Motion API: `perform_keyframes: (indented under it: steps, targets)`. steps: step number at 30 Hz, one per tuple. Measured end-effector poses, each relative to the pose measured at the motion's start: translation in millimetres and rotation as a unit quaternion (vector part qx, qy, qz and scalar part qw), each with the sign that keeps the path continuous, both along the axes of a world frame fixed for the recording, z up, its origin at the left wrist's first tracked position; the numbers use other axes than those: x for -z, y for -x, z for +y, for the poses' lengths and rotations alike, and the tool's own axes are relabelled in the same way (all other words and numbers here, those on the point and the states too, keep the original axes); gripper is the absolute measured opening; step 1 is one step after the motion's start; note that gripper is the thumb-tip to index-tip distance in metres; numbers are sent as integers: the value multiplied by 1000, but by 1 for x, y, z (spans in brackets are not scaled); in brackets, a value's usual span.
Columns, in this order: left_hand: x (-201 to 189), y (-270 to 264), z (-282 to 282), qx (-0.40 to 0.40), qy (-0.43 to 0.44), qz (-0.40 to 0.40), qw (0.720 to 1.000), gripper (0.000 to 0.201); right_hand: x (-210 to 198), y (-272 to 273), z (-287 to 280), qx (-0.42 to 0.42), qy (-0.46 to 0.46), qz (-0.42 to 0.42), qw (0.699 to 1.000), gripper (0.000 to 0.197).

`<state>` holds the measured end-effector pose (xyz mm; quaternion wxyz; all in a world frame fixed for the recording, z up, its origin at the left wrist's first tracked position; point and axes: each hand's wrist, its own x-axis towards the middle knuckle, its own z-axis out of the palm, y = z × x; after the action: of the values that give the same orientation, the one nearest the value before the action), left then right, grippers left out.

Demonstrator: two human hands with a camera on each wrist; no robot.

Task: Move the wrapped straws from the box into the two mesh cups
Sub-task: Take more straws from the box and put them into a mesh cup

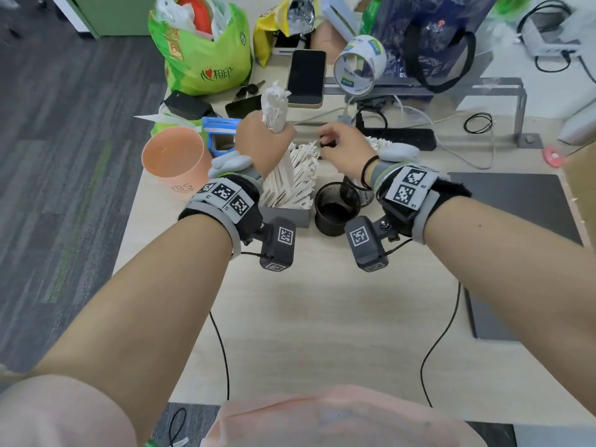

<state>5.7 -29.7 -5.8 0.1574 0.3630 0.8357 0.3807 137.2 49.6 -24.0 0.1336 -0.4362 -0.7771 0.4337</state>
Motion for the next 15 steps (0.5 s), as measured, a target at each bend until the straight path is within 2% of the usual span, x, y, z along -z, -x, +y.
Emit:
perform_keyframes:
  steps: [3, 6, 9, 11, 15]
  targets:
    - [-12, -22, 10, -1, -70, -55, 996, 28, -7, -20, 21, 82, -32, 43, 995, 31]
    - [-22, -49, 22, -56, -122, -137, 981, 29, -9, -39, 36, 141, -51, 49, 988, 29]
    - [-17, -74, 35, -47, -128, -181, 974, 41, -3, -59, 45, 164, -51, 24, 985, 29]
    - [-9, -85, 42, -23, -119, -183, 976, 41, 4, -71, 49, 169, -43, 1, 985, 32]
    - [10, -96, 53, -28, -114, -195, 974, 34, 20, -85, 50, 171, -8, -32, 985, 38]
